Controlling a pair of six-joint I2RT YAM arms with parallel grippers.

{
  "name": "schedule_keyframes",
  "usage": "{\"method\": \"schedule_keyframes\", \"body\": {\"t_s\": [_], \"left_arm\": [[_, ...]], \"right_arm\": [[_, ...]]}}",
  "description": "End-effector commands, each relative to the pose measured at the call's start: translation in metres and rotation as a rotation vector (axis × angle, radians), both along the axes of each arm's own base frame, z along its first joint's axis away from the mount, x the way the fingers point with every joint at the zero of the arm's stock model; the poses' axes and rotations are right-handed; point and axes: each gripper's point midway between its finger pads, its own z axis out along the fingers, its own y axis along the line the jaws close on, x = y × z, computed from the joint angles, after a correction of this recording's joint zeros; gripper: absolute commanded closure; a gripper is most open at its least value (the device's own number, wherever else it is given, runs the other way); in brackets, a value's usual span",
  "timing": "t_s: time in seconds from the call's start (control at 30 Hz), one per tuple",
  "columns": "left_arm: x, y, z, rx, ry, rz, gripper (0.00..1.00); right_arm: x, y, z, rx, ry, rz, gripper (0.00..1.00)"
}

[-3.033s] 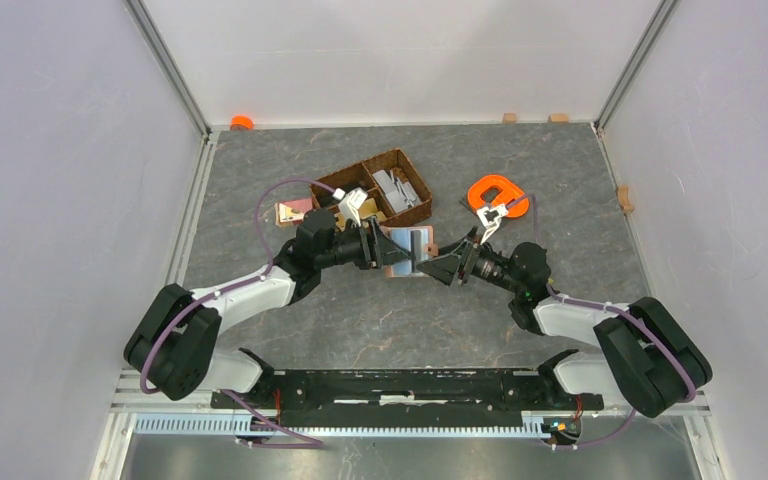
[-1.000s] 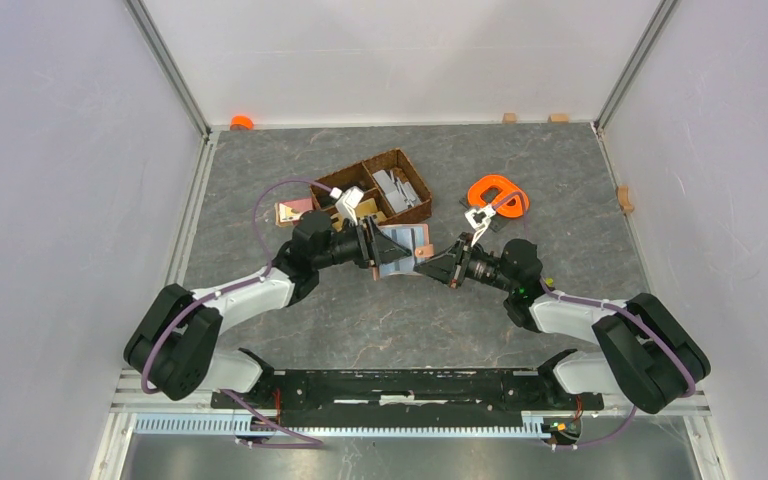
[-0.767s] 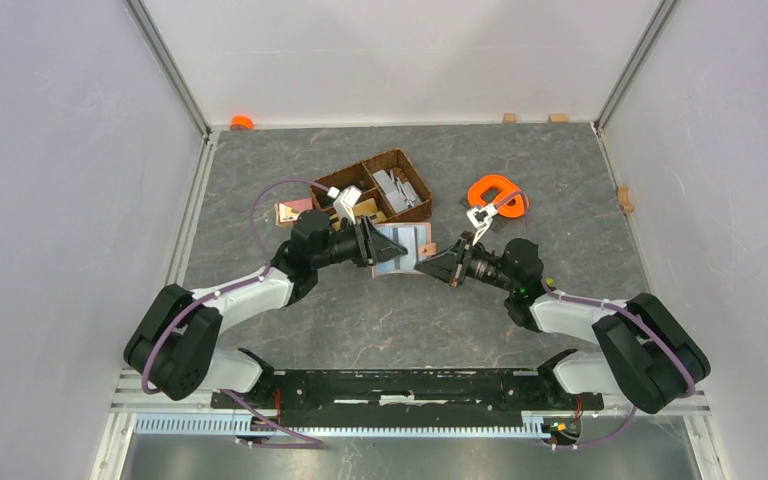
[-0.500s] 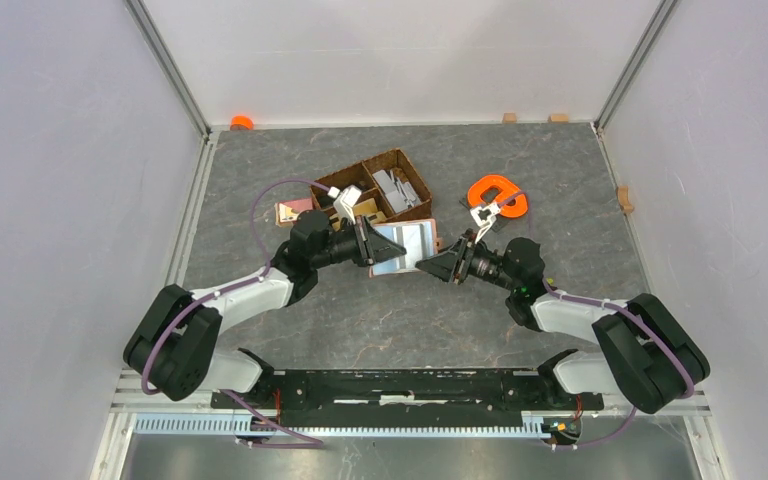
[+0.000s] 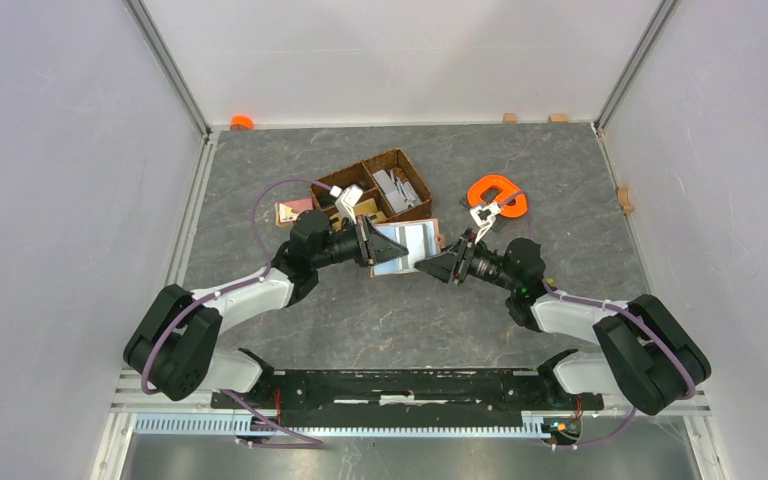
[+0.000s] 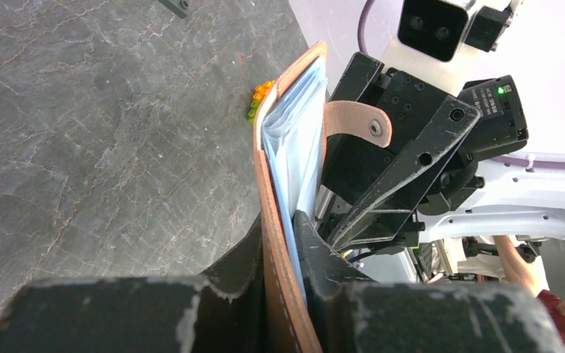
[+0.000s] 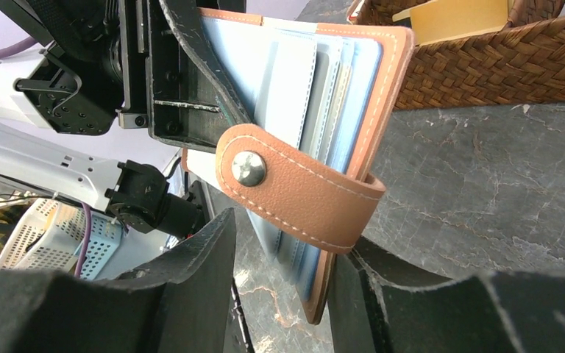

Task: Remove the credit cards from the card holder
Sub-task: Open the card holder at the center of the board, then remove the credit card from the card holder.

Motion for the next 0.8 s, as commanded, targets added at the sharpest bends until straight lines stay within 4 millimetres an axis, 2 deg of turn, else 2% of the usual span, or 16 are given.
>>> {"method": "schedule_keyframes", "body": {"t_s": [0.0,0.1,0.2,0.27,0.5,0.77], "left_arm": [[-0.008,-0.009,0.025,-0.078,-0.046,-0.066,0.98],[-0.008,-0.009,0.025,-0.081,-0.047,-0.061,0.98],[-0.006,-0.004,0.025,-0.063,-0.058,-0.030,0.98],[-0.004,-0.002,0.022,-0.043,-0.055,-0.012,0.98],[-0.004,-0.002,0.023,-0.045,-0.055,-0.013,0.98],[-0.001,0.000,0.018,-0.026,-0.044,0.004,0.98]], "right_arm": [[-0.001,0.000,0.021,0.039,-0.079,0.008,0.52],[-0.001,-0.001,0.023,0.044,-0.082,0.008,0.58],[0.000,-0.005,0.025,0.047,-0.087,-0.006,0.50],[0.003,-0.011,0.026,0.048,-0.090,-0.034,0.49],[0.007,-0.019,0.026,0.048,-0.091,-0.072,0.64],[0.007,-0.022,0.030,0.059,-0.099,-0.071,0.66]]}}
